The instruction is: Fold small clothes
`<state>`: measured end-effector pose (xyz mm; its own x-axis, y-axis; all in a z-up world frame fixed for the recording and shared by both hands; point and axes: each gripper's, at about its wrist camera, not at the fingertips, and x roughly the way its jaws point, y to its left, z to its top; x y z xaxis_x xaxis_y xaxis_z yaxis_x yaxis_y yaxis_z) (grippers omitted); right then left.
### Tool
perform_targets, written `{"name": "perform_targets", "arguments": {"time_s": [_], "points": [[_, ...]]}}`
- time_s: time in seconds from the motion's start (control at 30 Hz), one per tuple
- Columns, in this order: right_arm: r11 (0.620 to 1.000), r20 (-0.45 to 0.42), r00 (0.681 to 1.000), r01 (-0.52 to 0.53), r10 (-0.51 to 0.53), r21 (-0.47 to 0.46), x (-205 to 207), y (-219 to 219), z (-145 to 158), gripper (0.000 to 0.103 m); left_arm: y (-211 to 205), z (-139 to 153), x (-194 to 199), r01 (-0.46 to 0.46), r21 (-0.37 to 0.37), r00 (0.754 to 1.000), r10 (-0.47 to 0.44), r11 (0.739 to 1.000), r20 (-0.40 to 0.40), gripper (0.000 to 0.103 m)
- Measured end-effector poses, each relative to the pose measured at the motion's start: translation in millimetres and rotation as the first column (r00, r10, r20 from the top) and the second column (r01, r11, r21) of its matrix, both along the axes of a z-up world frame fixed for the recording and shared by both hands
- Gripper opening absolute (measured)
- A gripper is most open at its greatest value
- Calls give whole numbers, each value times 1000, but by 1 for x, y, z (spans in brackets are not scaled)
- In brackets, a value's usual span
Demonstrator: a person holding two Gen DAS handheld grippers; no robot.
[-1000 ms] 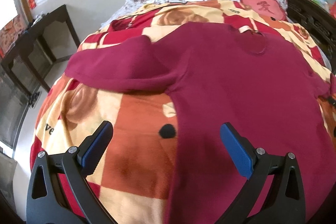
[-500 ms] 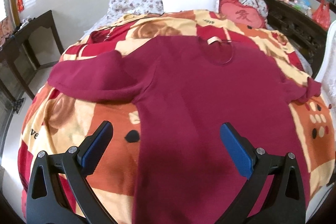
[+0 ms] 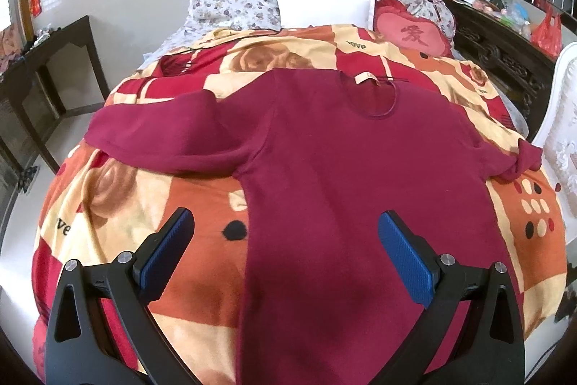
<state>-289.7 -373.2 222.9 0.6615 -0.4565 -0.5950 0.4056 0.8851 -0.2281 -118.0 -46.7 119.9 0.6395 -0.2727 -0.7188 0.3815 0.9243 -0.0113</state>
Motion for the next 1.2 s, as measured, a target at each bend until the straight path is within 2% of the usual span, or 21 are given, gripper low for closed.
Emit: {"name": "perform_targets", "arguments": {"time_s": [0.13,0.27,0.4,0.63,0.93,1.1,1.2], "points": [[998,-8,999,-46,46,40,15,21,-15,103,6,-3,0,-8,11,1000,8,1000,4,102],[986,-4,996,-83,85,146,33,35,-39,103,13,-14,4,-28,10,999,28,1000,-26,102],[950,22,990,-139,139,279,48,50,-68,103,15,-27,7,-43,48,998,45,998,-41,102],[896,20,979,-193,202,401,74,81,-104,103,20,-36,15,-75,49,996,78,996,-49,102],[899,-11,967,-234,256,370,100,115,-122,103,16,-41,24,-91,45,995,93,995,-45,102],[925,-47,970,-212,239,315,115,129,-131,103,13,-46,29,-92,47,994,94,995,-51,102],[928,-57,974,-191,221,319,122,131,-134,103,13,-48,31,-97,44,993,100,994,-60,102]]}}
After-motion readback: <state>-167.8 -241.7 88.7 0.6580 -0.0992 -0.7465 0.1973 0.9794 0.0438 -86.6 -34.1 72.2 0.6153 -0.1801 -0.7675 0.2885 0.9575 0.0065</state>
